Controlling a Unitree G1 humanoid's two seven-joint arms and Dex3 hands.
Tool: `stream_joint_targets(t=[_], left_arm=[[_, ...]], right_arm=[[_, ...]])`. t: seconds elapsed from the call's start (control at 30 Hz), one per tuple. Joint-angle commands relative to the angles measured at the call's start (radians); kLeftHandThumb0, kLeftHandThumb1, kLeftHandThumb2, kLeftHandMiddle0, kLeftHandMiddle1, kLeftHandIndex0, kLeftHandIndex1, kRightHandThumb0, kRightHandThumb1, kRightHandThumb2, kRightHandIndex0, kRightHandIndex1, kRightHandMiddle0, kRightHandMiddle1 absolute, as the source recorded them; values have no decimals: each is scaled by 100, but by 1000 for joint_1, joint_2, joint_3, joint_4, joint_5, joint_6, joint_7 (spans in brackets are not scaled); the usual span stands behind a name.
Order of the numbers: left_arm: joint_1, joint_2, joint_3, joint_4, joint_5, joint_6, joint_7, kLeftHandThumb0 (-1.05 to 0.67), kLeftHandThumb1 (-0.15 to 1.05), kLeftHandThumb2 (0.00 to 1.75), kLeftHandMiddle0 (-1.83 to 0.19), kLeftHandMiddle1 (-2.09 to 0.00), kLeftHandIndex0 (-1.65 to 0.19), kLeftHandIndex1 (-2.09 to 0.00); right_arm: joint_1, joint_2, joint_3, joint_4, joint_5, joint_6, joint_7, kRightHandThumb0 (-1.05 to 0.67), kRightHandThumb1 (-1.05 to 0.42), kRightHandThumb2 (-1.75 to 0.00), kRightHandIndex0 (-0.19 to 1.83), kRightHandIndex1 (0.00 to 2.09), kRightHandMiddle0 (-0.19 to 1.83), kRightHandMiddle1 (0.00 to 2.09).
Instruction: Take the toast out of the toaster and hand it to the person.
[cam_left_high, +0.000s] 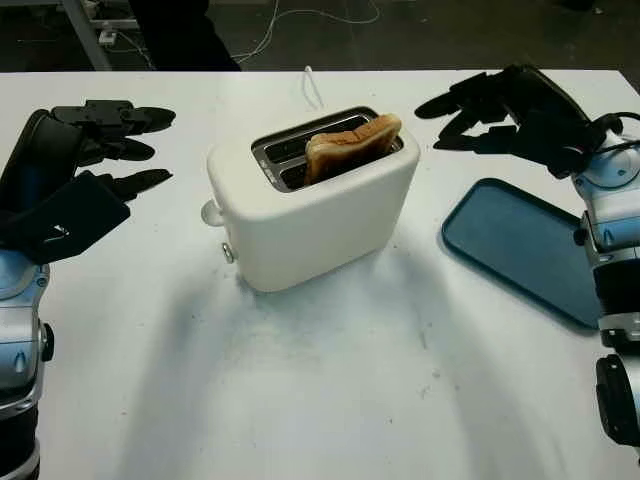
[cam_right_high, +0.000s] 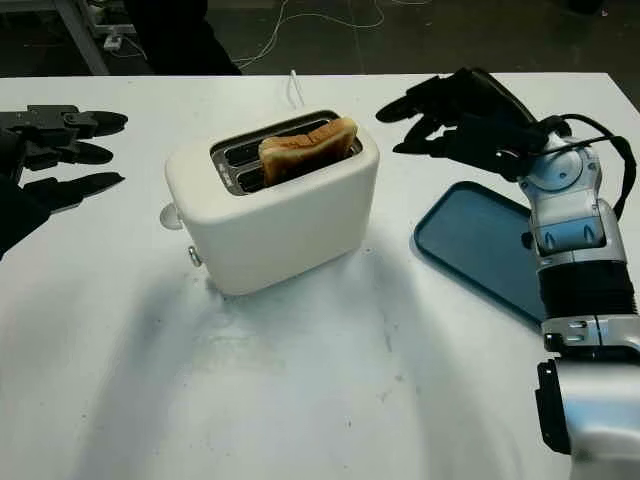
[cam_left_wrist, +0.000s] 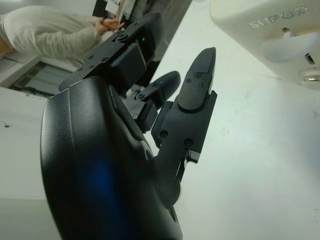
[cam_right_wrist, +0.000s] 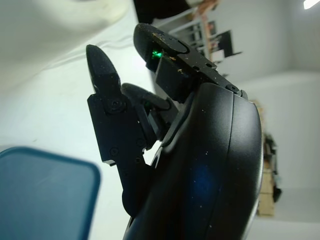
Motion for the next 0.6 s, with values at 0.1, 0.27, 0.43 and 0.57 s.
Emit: stream_joint_targets(t=[0.1, 0.27, 0.43, 0.57], left_arm=[[5, -5, 4, -1, 3, -13, 9, -19, 85, 0, -66, -60, -86, -1], [7, -1, 4, -10, 8, -3, 7, -19, 85, 0, -66, -59, -85, 0], [9, -2, 6, -10, 6, -6, 7, -18, 85, 0, -65, -59, -85, 0], [8, -7, 8, -15, -1, 10, 5, -18, 85, 0, -65, -59, -84, 0]], right_arm=[[-102, 16, -8, -102, -1, 18, -47, -21, -65, 0, 78, 40, 87, 2], [-181, 26, 10, -109, 5, -64, -45, -4, -56, -1, 89, 41, 94, 5], [-240, 28, 67, -131, -57, -62, -29, -19, -48, 0, 96, 37, 101, 7], [-269, 43, 122, -101, -57, -117, 28, -13, -45, -1, 99, 33, 104, 6]])
